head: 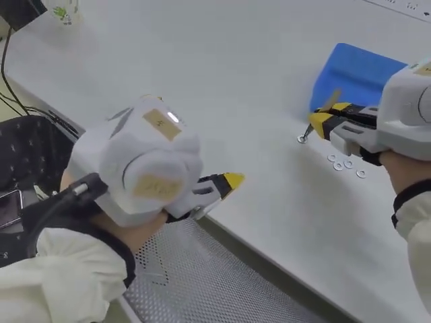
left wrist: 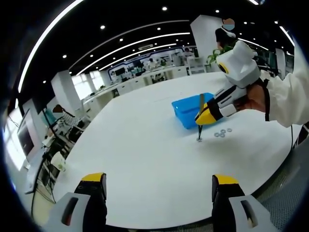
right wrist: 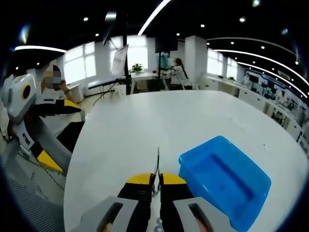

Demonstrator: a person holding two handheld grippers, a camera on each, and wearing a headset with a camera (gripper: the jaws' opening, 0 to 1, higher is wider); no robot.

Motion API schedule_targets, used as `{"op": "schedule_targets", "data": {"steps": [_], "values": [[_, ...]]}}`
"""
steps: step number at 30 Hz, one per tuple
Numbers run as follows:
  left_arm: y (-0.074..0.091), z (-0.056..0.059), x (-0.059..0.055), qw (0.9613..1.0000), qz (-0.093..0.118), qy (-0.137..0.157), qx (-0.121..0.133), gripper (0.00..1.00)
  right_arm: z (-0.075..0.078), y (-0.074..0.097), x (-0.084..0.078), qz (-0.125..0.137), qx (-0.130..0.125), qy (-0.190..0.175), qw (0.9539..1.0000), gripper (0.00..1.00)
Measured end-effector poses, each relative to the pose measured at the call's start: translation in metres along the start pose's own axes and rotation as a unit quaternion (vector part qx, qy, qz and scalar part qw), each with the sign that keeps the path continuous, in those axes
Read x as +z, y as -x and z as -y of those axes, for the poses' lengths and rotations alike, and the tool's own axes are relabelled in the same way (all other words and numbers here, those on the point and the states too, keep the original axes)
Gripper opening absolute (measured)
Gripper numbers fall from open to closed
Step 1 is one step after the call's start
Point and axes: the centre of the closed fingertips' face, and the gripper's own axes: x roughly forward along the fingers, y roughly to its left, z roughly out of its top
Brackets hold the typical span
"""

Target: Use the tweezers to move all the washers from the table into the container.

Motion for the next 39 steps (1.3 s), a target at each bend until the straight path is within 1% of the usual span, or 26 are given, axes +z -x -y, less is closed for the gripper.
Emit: {"op": "schedule_targets", "data": {"steps": [4, 8, 13, 18, 20, 21, 24, 26, 28, 30, 37, 39], "values": [[0.000, 0.000, -0.001, 1.0000, -0.002, -0.002, 0.000, 0.92, -0.001, 0.002, 0.000, -0.006, 0.001, 0.002, 1.0000, 0.01], [-0.001, 0.000, -0.001, 1.0000, -0.004, -0.002, 0.001, 0.92, -0.002, 0.009, 0.006, 0.004, 0.002, -0.007, 1.0000, 0.01], [-0.001, 0.001, -0.002, 1.0000, -0.006, -0.004, 0.000, 0.92, -0.005, 0.020, 0.012, 0.008, 0.001, -0.008, 0.9999, 0.01], [-0.001, 0.001, -0.002, 1.0000, -0.006, -0.004, 0.000, 0.92, -0.008, 0.033, 0.023, 0.020, 0.001, -0.017, 0.9997, 0.00], [0.000, -0.001, -0.002, 1.0000, -0.006, -0.006, 0.005, 0.92, -0.010, 0.036, 0.026, 0.022, 0.001, -0.018, 0.9996, 0.00], [0.001, -0.004, 0.000, 0.9999, -0.001, -0.004, 0.010, 0.93, -0.010, 0.038, 0.028, 0.023, 0.001, -0.018, 0.9996, 0.00], [0.001, -0.003, 0.000, 1.0000, 0.000, -0.002, 0.007, 0.93, -0.008, 0.042, 0.033, 0.027, -0.005, -0.013, 0.9995, 0.00], [0.001, -0.002, -0.003, 0.9999, -0.009, -0.009, 0.007, 0.92, -0.007, 0.044, 0.037, 0.029, -0.005, -0.014, 0.9995, 0.00], [0.001, -0.002, -0.002, 0.9999, -0.005, -0.007, 0.005, 0.92, -0.006, 0.046, 0.040, 0.030, -0.008, -0.012, 0.9994, 0.00], [0.000, -0.002, -0.003, 0.9999, -0.008, -0.008, 0.005, 0.92, -0.005, 0.049, 0.043, 0.031, -0.009, -0.015, 0.9994, 0.00], [0.000, -0.002, -0.004, 0.9999, -0.011, -0.012, 0.005, 0.92, 0.003, 0.057, 0.055, 0.048, -0.017, -0.029, 0.9983, 0.00], [0.000, -0.002, -0.004, 0.9999, -0.012, -0.010, 0.003, 0.89, 0.004, 0.057, 0.056, 0.048, -0.020, -0.030, 0.9982, 0.00]]}}
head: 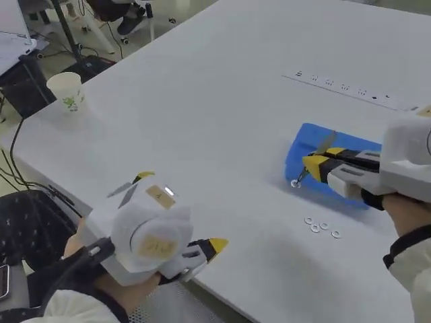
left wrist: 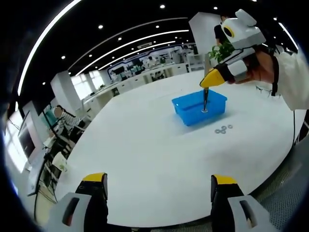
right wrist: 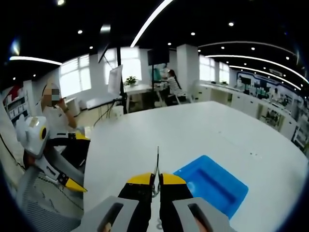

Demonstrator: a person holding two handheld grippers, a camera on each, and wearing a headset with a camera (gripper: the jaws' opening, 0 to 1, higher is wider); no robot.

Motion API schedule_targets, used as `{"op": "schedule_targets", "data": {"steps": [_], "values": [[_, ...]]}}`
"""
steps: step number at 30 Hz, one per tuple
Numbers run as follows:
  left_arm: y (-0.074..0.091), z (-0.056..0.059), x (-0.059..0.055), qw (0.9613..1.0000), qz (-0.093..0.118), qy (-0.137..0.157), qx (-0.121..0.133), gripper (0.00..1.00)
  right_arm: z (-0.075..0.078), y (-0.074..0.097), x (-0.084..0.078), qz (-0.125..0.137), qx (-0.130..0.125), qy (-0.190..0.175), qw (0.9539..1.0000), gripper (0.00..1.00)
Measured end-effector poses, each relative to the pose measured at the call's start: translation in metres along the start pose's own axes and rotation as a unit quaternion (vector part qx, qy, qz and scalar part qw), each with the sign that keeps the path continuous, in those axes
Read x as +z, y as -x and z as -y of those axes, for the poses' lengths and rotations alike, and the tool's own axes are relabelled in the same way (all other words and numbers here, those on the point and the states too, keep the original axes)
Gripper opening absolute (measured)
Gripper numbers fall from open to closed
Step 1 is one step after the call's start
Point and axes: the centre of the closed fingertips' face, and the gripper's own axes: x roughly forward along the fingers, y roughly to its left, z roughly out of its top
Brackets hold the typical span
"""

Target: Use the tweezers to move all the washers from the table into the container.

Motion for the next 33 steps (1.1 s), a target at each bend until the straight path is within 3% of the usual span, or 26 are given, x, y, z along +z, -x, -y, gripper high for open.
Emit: {"op": "schedule_targets", "data": {"steps": [8, 17, 25, 33], "values": [[0.000, -0.001, 0.000, 1.0000, 0.000, -0.005, 0.005, 0.89, 0.004, -0.001, 0.003, 0.002, -0.002, 0.006, 1.0000, 0.00], [0.001, 0.002, 0.002, 1.0000, 0.005, -0.002, -0.002, 0.93, 0.029, -0.012, 0.010, 0.010, -0.025, 0.013, 0.9996, 0.00], [0.003, 0.004, 0.014, 0.9985, 0.045, 0.030, -0.014, 0.98, 0.049, -0.025, 0.007, 0.009, -0.039, 0.015, 0.9991, 0.01], [0.002, 0.005, 0.014, 0.9984, 0.044, 0.030, -0.017, 0.99, 0.064, -0.045, 0.000, 0.008, -0.051, 0.009, 0.9986, 0.01]]}}
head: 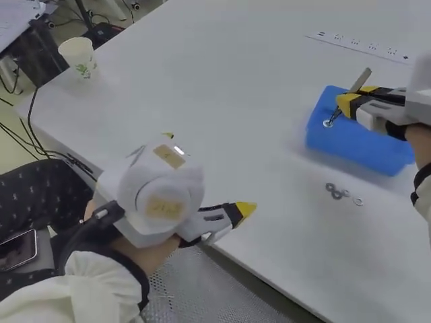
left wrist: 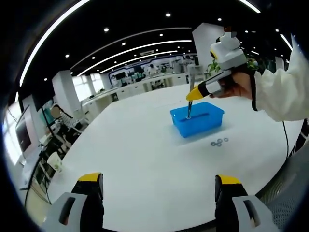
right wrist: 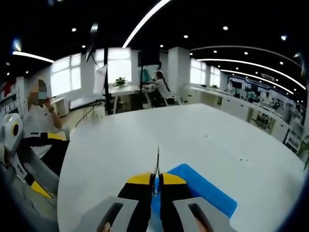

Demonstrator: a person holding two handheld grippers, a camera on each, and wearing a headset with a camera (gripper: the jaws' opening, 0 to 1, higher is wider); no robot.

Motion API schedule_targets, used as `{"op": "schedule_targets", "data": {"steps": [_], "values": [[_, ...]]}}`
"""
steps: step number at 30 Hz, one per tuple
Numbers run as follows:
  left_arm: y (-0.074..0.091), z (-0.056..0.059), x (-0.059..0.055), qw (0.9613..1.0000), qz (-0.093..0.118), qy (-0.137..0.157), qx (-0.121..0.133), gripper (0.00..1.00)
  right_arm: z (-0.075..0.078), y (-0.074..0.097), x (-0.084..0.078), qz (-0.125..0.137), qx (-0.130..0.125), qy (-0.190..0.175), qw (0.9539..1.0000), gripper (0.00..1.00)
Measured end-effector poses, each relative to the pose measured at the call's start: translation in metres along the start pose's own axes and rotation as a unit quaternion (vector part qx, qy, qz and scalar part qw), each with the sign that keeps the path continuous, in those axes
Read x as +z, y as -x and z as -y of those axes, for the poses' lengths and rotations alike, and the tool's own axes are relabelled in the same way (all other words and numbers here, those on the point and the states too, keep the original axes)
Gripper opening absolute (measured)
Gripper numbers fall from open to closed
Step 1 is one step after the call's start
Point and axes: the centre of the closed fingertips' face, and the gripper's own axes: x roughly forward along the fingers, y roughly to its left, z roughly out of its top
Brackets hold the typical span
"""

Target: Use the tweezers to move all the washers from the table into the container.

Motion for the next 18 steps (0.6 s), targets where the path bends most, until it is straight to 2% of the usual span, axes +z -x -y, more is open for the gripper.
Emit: {"op": "schedule_targets", "data": {"steps": [9, 18], "values": [[-0.001, -0.002, 0.002, 1.0000, 0.005, 0.003, 0.003, 0.99, 0.007, -0.012, -0.013, -0.010, 0.000, 0.006, 0.9999, 0.01], [-0.002, 0.000, 0.000, 1.0000, -0.002, 0.002, -0.001, 0.98, 0.008, -0.019, -0.024, -0.017, 0.001, -0.020, 0.9997, 0.01]]}}
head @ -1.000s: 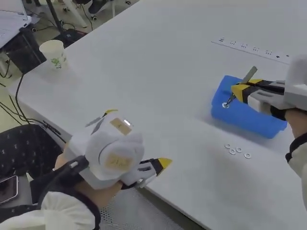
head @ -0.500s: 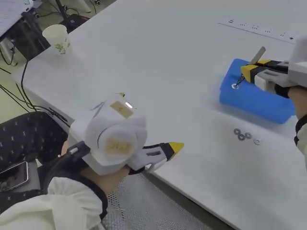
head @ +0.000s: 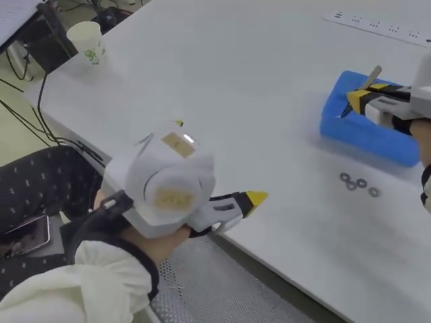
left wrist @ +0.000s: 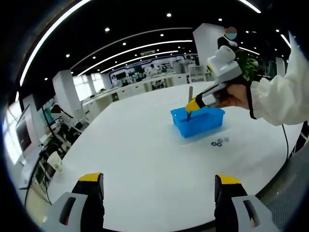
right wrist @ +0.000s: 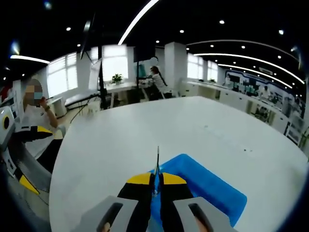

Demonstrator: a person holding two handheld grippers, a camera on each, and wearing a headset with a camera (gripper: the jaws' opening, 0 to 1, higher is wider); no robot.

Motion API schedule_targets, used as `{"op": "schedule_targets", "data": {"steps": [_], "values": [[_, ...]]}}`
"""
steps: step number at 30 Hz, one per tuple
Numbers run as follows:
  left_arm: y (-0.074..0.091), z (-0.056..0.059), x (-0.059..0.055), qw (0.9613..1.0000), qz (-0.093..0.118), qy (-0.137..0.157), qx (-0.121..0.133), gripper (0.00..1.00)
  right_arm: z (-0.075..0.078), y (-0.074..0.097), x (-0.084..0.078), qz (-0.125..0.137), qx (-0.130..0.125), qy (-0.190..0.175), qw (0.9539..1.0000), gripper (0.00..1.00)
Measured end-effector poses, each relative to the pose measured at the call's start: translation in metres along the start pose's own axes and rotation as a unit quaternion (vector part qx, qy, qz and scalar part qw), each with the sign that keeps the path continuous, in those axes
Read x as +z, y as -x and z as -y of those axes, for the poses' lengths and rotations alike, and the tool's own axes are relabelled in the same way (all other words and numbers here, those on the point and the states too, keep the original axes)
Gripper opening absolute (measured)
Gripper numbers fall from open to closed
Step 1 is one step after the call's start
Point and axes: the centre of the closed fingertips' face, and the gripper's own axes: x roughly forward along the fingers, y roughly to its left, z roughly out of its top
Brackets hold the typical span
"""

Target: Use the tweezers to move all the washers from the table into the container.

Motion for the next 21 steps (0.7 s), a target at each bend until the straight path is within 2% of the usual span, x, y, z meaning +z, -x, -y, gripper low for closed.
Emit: {"op": "schedule_targets", "data": {"steps": [3, 16, 21], "values": [[0.000, 0.000, 0.000, 1.0000, -0.001, -0.001, 0.000, 0.98, -0.002, 0.002, 0.001, 0.003, -0.001, -0.012, 0.9999, 0.01], [-0.002, 0.002, -0.004, 0.9999, -0.011, -0.008, -0.002, 0.97, 0.000, -0.007, -0.011, -0.006, -0.007, 0.017, 0.9998, 0.02], [-0.002, 0.002, -0.005, 0.9999, -0.012, -0.007, -0.002, 0.96, -0.002, -0.008, -0.017, -0.013, -0.001, 0.016, 0.9998, 0.02]]}}
